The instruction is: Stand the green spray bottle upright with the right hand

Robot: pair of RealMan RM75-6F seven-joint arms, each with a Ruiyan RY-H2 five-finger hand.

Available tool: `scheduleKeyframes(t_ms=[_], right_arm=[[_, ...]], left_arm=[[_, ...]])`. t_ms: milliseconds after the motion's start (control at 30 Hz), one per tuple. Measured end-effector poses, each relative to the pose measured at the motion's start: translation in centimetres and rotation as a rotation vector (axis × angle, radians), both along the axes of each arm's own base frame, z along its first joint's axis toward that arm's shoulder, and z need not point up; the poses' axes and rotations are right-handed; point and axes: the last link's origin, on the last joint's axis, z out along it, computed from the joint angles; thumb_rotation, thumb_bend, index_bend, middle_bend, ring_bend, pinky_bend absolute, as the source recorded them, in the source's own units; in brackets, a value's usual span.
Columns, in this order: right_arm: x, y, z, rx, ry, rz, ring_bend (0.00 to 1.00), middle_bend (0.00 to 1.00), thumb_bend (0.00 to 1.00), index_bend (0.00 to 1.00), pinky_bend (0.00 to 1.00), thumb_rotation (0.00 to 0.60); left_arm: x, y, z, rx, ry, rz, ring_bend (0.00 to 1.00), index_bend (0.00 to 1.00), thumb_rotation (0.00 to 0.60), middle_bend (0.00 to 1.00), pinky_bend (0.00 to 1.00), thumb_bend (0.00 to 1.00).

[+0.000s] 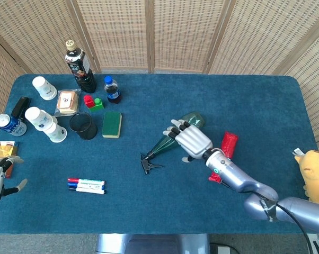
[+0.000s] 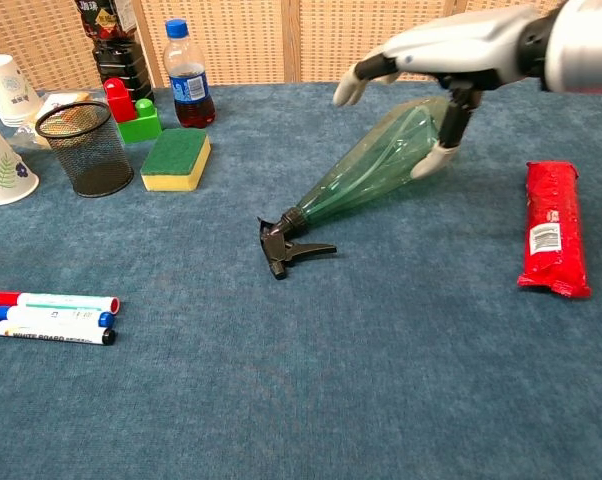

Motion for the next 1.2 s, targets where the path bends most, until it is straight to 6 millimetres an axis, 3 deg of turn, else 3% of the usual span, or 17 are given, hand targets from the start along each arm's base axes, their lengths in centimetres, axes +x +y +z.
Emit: scheduleKeyframes(t_ms=[533,1000,1200], right_arm=[[2.4,-1.7,-5.1,0.052,0.204,0.105,0.04,0.21,0.08,0.20,0.16,0.600],[2.6,-3.1,-7.4,0.017,0.309,0.137,0.05,0.22,0.08,0.22,0.16,0.600],[2.3,-3.2,-8.0,-0.005,0.353,0.153,0.10,0.29,0.09,0.29,0.19,0.600]], left_arm=[[-1.7,-0.6,0.0,0.005,-0.008,0.055,0.26,0.34,0.600,0.30,0.26,0.31],[-3.0,-1.0,-0.4,-0.001,-0.024,0.087,0.26,0.34,0.600,0.30,0.26,0.31],[-3.3,-1.1,-0.5,-0.004,-0.030,0.091,0.26,0.34,0.600,0.30,0.26,0.31]])
